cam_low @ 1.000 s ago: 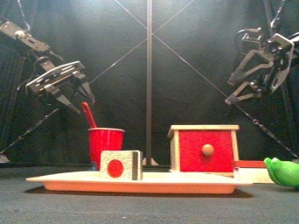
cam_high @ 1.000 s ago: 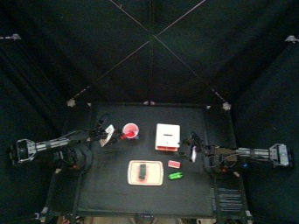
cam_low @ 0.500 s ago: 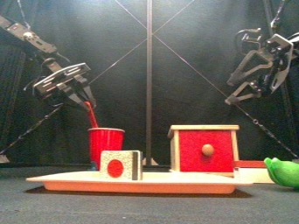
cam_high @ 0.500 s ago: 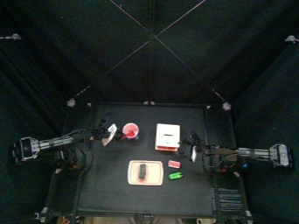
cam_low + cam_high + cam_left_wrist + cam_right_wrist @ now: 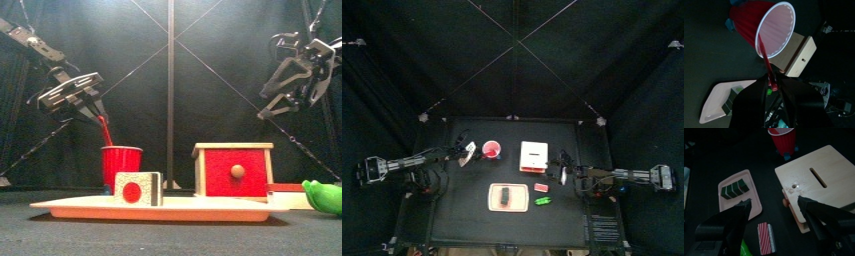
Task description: Grab knife
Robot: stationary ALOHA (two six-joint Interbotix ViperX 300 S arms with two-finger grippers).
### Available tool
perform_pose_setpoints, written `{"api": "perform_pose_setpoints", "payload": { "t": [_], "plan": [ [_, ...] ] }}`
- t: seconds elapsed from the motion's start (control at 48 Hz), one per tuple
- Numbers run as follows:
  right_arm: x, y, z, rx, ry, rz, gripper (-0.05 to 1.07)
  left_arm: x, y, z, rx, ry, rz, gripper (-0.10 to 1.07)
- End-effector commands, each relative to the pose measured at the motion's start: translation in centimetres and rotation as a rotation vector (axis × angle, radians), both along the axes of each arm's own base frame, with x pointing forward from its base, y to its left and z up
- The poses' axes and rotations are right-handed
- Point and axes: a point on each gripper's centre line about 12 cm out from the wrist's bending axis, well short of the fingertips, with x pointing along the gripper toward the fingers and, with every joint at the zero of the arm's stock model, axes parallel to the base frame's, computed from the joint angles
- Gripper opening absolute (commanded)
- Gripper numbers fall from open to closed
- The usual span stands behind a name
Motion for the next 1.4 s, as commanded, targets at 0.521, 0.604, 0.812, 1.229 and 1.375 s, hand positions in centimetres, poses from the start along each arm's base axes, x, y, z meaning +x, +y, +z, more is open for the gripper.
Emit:
{"api": "perform_pose_setpoints", "payload": {
  "t": [0.521, 0.604, 0.812, 1.229, 1.375],
  "plan": [
    [0.2, -0.1, 0.6, -0.005, -0.017, -0.001, 1.02, 0.5, 0.2, 2.7, 0.035, -0.082, 0.003, 0.48],
    [0.3, -0.1, 0.6, -0.005, -0.015, -0.001, 1.02, 0.3, 0.1, 2.9, 0.037, -0.084, 0.001, 0.48],
    [0.3, -0.1, 0.6, -0.005, -0.015, -0.001, 1.02, -0.2, -0.1, 3.9, 0.052, -0.118, 0.001, 0.48],
    [0.3, -0.1, 0.6, -0.004, -0.016, -0.002, 1.02, -3.7, -2.0, 4.3, 0.048, -0.107, -0.025, 0.48],
    [0.3, -0.1, 0.6, -0.004, -0.016, -0.002, 1.02, -5.0, -2.5, 5.0, 0.093, -0.136, -0.034, 0.47]
  ]
}}
